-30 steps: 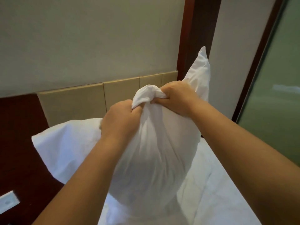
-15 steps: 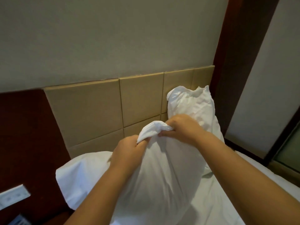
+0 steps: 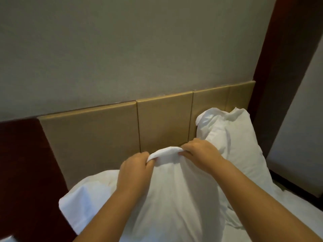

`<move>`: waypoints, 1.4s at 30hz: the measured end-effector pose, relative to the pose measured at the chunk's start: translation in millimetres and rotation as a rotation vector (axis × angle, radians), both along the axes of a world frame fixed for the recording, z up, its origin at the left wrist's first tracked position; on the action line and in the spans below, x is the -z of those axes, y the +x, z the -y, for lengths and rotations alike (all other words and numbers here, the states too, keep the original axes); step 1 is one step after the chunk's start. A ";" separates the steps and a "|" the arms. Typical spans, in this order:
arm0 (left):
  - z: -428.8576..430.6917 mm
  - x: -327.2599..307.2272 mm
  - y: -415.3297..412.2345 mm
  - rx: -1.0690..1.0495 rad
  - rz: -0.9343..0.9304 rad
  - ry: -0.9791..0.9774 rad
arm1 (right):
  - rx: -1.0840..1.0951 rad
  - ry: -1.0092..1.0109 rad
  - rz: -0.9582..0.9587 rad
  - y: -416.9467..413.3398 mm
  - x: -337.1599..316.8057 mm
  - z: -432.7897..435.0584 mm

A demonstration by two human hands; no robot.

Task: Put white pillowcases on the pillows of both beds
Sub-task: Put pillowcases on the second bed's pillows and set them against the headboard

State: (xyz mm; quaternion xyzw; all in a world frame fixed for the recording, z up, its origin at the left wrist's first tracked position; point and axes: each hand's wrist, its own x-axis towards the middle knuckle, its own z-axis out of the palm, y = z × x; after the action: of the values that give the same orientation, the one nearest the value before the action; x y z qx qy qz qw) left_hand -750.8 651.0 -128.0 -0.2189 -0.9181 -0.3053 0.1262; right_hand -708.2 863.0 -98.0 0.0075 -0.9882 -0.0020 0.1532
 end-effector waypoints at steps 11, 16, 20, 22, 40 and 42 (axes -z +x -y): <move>-22.4 -20.8 -146.9 -0.096 -0.266 -0.133 | 0.124 0.005 -0.129 -142.2 14.2 -21.2; -9.6 -0.4 -172.5 -0.088 -0.291 -0.157 | 0.312 -0.050 -0.141 -176.5 33.4 -24.3; 1.3 3.7 -177.3 -0.084 -0.454 -0.273 | 0.280 -0.124 -0.216 -184.2 39.4 -14.9; 11.2 2.6 -178.5 -0.109 -0.512 -0.309 | 0.233 -0.175 -0.255 -182.8 37.9 -9.8; 83.8 -4.7 -90.8 -0.369 -0.227 -0.410 | -0.046 -0.243 -0.061 -47.6 66.0 80.6; 97.6 -0.1 -81.9 -0.382 -0.166 -0.413 | -0.066 -0.247 -0.050 -44.2 71.3 93.4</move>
State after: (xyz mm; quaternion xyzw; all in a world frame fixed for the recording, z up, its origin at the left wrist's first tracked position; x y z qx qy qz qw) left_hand -832.7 553.4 -127.9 -0.0874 -0.9720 -0.0636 0.2088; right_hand -752.4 769.6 -169.3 0.0213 -0.9760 0.1245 0.1776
